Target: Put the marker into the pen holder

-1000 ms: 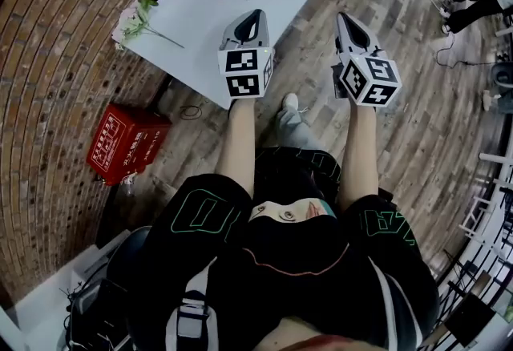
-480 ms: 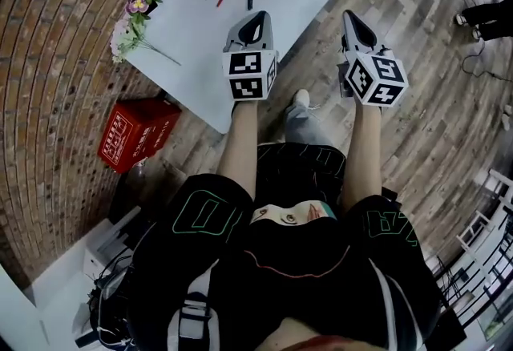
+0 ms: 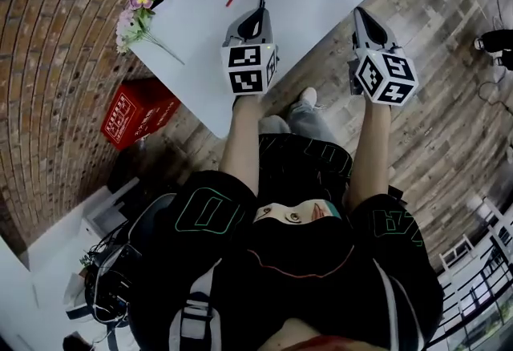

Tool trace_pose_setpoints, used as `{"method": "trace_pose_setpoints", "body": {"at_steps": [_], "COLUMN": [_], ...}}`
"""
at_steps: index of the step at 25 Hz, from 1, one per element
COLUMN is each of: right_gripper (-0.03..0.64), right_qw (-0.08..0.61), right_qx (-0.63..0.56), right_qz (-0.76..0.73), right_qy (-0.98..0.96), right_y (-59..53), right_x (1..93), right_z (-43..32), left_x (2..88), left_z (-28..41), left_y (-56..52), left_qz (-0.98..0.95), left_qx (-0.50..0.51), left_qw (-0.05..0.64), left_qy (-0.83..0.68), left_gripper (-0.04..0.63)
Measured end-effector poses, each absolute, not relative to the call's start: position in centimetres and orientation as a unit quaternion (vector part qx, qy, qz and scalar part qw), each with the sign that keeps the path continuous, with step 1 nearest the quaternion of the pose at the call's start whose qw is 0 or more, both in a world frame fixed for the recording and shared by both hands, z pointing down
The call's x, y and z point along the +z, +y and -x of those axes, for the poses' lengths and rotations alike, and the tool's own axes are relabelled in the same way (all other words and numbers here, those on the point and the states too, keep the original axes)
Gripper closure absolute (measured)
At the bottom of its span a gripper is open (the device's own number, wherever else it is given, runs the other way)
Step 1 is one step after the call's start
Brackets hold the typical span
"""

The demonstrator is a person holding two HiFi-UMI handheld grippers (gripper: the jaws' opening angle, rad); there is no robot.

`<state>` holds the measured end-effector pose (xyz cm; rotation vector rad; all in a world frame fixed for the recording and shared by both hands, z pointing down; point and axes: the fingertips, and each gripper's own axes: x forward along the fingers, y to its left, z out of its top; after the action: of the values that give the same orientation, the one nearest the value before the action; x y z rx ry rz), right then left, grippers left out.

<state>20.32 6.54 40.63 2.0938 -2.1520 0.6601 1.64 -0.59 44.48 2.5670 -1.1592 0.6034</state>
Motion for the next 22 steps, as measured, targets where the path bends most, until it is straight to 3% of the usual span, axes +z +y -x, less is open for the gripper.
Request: {"method": "trace_pose_setpoints", "body": {"at_steps": [22], "right_gripper": [0.612], "right_qw": [0.098], "right_qx": [0.272], "right_qz": [-0.591], "right_qy": [-0.753], "right_y": [-2.2], "right_x": [45.9], "right_z": [-15.9], "left_x": [48.5], "left_z": [-0.5], "left_y": [-5.1], "left_qz": [-0.856], "left_qx": [0.244], "left_qw": [0.164], "left_qy": [-0.426], "left_gripper": [0.594]}}
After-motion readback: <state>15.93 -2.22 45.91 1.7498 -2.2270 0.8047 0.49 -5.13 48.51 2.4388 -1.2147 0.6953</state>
